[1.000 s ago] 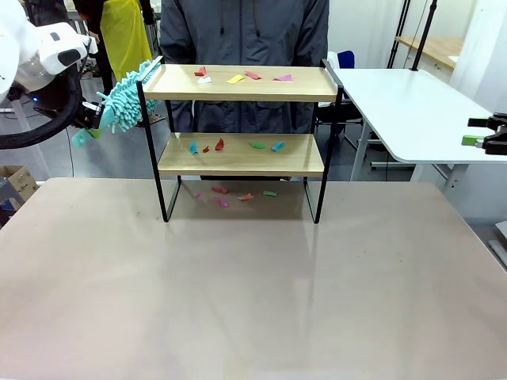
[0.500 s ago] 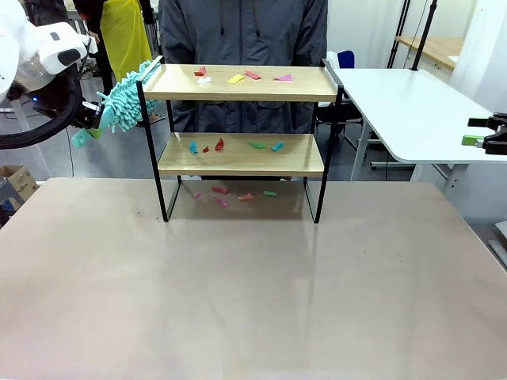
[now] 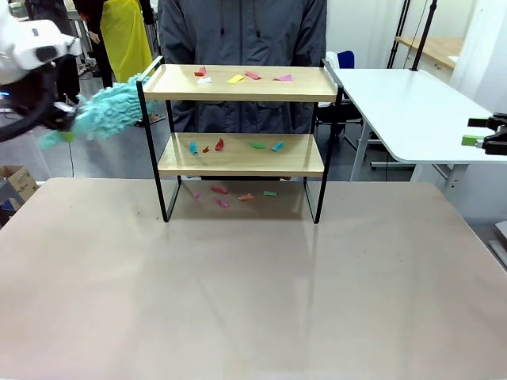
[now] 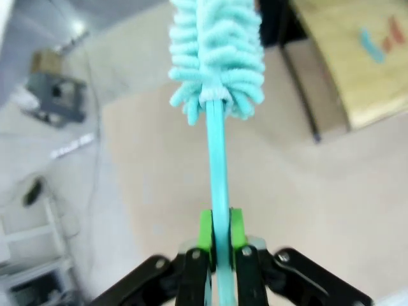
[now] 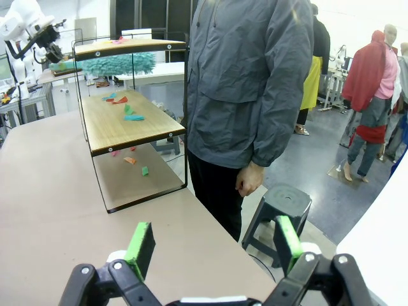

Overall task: Clean the shelf.
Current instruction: Clean the specific section of the Shelf indicated by the human with the Duster.

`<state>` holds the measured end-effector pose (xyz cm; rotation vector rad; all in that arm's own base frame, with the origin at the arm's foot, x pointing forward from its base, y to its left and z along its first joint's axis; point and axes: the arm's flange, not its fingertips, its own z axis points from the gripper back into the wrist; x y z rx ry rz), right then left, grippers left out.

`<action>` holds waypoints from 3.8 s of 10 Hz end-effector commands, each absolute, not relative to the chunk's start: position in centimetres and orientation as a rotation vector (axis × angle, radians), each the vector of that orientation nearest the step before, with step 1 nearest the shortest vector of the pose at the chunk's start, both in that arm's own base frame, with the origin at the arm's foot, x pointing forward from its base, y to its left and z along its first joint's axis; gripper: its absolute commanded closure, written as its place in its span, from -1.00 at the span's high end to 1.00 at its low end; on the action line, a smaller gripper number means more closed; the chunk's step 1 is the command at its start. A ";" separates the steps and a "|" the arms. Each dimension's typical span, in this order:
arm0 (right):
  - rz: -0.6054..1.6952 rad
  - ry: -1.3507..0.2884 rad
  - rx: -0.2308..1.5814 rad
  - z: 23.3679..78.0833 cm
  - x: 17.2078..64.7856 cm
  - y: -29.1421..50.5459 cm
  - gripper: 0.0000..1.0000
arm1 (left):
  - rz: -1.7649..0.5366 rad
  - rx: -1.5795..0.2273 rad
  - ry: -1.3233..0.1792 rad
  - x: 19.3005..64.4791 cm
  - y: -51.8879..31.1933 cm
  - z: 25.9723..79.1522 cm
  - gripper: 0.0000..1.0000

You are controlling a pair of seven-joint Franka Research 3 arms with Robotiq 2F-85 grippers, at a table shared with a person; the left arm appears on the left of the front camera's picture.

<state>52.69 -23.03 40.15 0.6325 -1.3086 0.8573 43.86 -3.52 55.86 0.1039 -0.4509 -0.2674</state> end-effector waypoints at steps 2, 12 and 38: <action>0.862 -1.313 0.632 40.4 52.8 -22.8 1.00 | -0.501 0.323 -0.220 37.6 0.7 60.9 -0.74; 0.862 -1.313 0.632 40.4 52.8 -22.8 1.00 | -1.446 0.372 0.224 26.2 -4.3 61.4 -0.74; 0.862 -1.313 0.632 40.4 52.8 -22.8 1.00 | -1.400 0.345 0.190 25.9 -4.5 61.9 -0.74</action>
